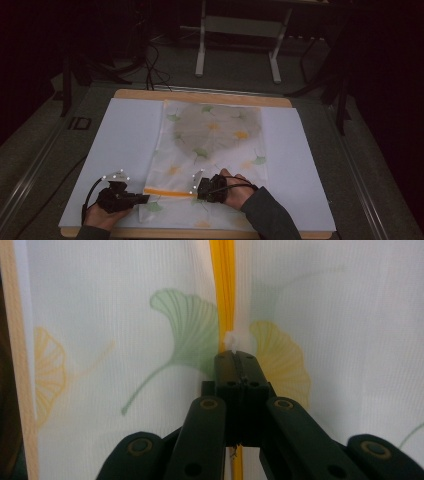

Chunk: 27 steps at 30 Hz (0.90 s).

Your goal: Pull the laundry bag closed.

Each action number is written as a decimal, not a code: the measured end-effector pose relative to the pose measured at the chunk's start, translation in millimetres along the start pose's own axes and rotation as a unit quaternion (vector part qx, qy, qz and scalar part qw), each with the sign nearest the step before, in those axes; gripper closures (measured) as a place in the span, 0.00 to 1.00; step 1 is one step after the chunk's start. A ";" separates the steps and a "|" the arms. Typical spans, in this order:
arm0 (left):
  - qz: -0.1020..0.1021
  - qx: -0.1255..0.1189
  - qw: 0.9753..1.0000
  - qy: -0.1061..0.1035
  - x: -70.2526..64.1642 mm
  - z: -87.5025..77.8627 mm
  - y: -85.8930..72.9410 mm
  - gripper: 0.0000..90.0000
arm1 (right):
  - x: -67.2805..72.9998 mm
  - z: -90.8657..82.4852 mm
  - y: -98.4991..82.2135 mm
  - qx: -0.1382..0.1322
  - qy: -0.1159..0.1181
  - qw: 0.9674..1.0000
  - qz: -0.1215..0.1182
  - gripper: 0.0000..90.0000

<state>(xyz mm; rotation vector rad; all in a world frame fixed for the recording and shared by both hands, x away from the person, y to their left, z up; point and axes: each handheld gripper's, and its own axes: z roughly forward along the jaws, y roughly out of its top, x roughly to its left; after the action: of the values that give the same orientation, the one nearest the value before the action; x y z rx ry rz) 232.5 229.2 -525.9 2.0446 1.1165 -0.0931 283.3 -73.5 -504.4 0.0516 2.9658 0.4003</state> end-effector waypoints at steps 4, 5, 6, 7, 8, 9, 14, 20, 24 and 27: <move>-0.001 -0.001 1.000 0.001 0.6 -0.5 -0.2 0.99 | -0.2 -2.3 -6.2 0.006 -0.006 1.000 0.002 1.00; -0.001 -0.001 1.000 0.000 0.9 -0.6 -0.2 0.99 | 0.0 -2.7 -7.7 0.008 -0.006 1.000 0.003 1.00; -0.002 -0.001 1.000 0.001 0.9 -0.7 -0.3 0.99 | 0.2 -3.2 -9.1 0.012 -0.007 1.000 0.002 1.00; -0.002 -0.001 1.000 0.001 1.0 -0.7 -0.3 0.99 | 0.6 -3.6 -10.4 0.012 -0.009 1.000 0.003 1.00; -0.002 -0.001 1.000 0.001 1.0 -0.7 -0.3 0.99 | 0.6 -3.6 -10.4 0.012 -0.009 1.000 0.003 1.00; -0.002 -0.001 1.000 0.001 1.2 -1.0 -0.3 0.99 | 0.6 -4.0 -11.4 0.014 -0.010 1.000 0.003 1.00; -0.003 -0.001 1.000 0.002 1.4 -1.2 -0.5 0.99 | 0.8 -5.9 -17.9 0.016 -0.013 1.000 0.007 1.00; -0.003 -0.001 1.000 0.002 1.5 -1.4 -0.5 0.99 | 2.3 -7.2 -22.5 0.020 -0.020 1.000 0.005 1.00; -0.004 -0.002 1.000 0.002 1.7 -1.7 -0.7 0.99 | 2.8 -8.4 -24.9 0.024 -0.020 0.999 0.004 1.00; -0.005 -0.002 1.000 0.002 1.9 -1.7 -0.9 0.99 | 2.4 -9.4 -28.8 0.025 -0.021 0.999 0.009 1.00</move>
<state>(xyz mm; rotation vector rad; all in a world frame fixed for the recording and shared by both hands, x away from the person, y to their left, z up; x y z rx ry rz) 232.5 231.9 -526.0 2.0364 1.1278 -0.0914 279.1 -103.6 -503.4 0.0897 2.9366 0.3219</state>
